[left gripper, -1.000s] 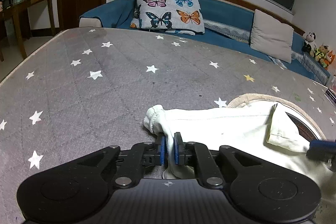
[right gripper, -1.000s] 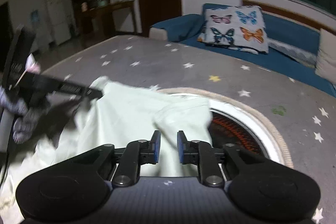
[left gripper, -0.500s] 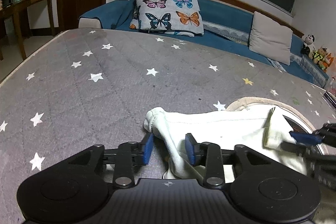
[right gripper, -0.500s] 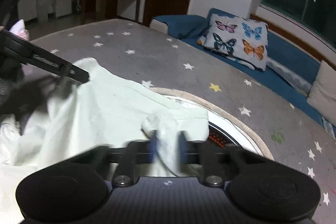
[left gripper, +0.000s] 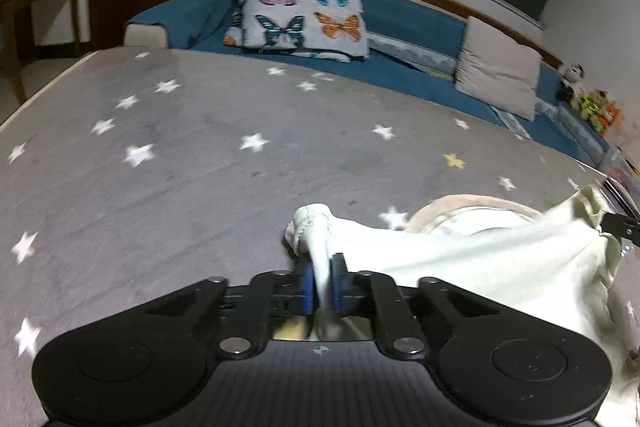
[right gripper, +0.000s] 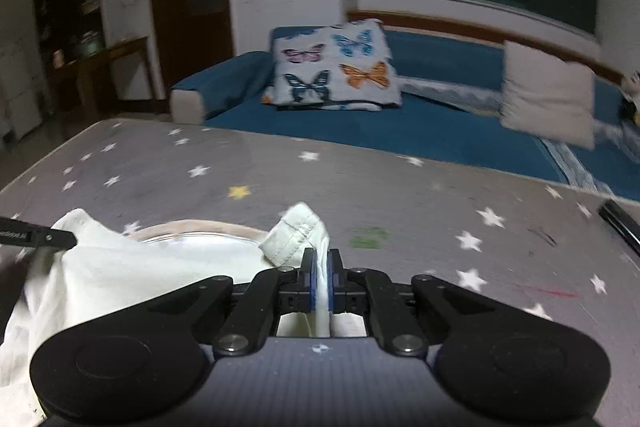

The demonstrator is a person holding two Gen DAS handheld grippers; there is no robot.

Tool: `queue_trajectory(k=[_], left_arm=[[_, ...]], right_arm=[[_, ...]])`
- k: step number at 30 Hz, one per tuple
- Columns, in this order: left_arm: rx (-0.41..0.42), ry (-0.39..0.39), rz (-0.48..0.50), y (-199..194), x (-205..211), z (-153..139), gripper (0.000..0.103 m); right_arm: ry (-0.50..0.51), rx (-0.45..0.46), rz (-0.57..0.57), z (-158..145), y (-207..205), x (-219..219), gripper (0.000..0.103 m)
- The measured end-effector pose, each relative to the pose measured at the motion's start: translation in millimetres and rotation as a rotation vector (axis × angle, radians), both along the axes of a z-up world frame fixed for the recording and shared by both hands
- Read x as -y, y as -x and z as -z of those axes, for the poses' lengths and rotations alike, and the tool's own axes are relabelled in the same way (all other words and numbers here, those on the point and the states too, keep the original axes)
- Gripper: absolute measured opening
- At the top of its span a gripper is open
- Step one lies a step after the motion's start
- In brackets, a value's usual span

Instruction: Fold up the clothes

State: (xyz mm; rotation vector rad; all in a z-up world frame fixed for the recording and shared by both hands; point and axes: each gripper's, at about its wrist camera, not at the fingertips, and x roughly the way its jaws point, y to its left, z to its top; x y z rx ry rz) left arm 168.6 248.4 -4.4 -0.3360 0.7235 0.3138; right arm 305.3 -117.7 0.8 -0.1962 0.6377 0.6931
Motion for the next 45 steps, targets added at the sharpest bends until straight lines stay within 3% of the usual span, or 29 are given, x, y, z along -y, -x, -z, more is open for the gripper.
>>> queue_trajectory(k=[7,16,17,19,20,25,33,37,42,45], left_arm=[[0.11,-0.109,0.052,-27.6,20.9,-26.4,0.005],[0.03,-0.126,0.025,-54.7,10.6,-5.6,0.013],[0.022,-0.125,0.02,-55.5,8.1,-3.1,0.017],[0.023,-0.12,0.01,-51.8,3.9,-2.5,0.041],[0.03,-0.122,0.008,-49.7,2.4,-3.8,0.043],[0.027,-0.114,0.017,-46.5,-1.6,-5.6,0.044],[-0.047,-0.158,0.004,-58.5,-8.0,15.0,0.046],[-0.043,-0.153,-0.027,-49.2,-15.7,6.7,0.045],[-0.017,-0.145,0.013,-10.2,-13.0,-9.2,0.045],[-0.021,-0.134,0.045,22.5,-6.2,-15.4,0.045]], right_arm=[[-0.044,-0.012,0.115,10.0,-25.8,21.6,0.004],[-0.049,-0.113,0.329,41.6,-71.4,61.0,0.007],[-0.046,-0.108,0.332,41.5,-71.6,63.5,0.009],[-0.054,-0.091,0.312,39.7,-68.4,68.9,0.009],[-0.062,-0.086,0.298,37.9,-67.1,68.5,0.009],[-0.067,-0.116,0.194,38.4,-68.4,45.4,0.017],[0.063,-0.068,0.208,47.8,-72.7,23.6,0.017],[0.067,-0.076,0.228,37.7,-72.2,39.1,0.017],[0.049,-0.103,0.186,20.7,-49.9,66.1,0.02],[0.05,-0.116,0.167,11.8,-23.7,87.6,0.03]])
